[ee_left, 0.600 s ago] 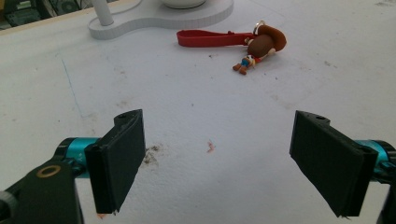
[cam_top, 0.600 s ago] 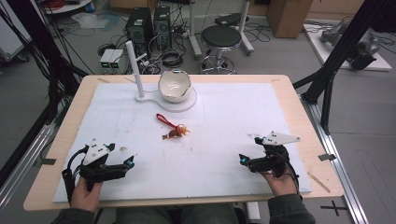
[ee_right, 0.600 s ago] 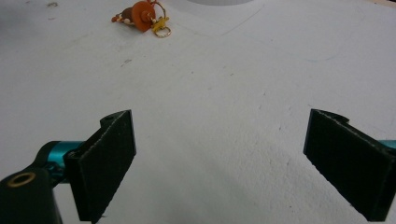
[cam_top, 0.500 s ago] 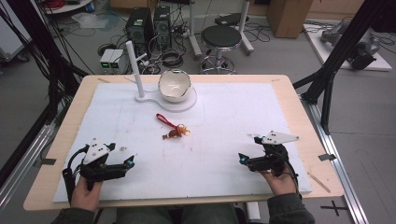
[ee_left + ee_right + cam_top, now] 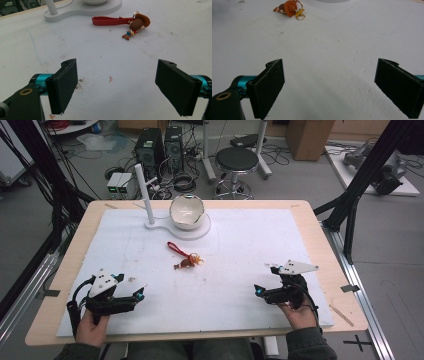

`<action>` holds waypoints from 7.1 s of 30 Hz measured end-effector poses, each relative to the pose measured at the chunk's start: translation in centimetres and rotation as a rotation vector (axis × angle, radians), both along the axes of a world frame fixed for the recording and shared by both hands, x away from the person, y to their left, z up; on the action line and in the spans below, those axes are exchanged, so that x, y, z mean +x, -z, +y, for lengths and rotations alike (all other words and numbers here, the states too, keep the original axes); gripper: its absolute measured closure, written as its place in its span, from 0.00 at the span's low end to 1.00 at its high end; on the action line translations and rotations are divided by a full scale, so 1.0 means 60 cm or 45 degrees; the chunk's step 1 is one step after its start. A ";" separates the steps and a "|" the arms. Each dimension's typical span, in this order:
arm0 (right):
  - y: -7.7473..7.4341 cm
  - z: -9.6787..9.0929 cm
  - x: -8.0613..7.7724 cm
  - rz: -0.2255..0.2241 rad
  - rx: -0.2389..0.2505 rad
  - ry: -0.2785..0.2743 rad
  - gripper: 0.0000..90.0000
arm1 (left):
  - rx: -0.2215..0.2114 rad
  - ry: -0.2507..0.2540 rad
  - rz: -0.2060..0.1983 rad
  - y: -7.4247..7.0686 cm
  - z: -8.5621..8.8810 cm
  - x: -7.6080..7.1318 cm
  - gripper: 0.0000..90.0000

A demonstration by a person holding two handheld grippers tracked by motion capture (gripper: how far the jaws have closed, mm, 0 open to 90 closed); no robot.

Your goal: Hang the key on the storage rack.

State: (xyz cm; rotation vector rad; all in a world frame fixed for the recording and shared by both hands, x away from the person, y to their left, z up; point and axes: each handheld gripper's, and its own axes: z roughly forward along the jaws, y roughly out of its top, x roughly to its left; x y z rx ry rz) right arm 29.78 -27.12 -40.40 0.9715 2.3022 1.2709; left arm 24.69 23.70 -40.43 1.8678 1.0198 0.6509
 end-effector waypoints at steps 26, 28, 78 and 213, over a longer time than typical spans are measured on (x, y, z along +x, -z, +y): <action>-0.027 0.010 0.007 0.035 0.063 -0.062 0.09 | -0.003 -0.001 -0.007 -0.002 0.000 -0.004 0.21; -0.032 0.012 0.008 0.029 0.053 -0.069 0.09 | -0.004 0.001 -0.008 -0.003 0.000 -0.003 0.21; -0.123 0.134 0.101 0.099 -0.031 -0.226 0.09 | -0.002 0.004 -0.026 -0.007 -0.001 -0.013 0.21; -0.038 0.421 0.270 0.341 -0.294 -0.313 0.51 | -0.008 0.049 -0.052 -0.012 -0.006 -0.013 0.21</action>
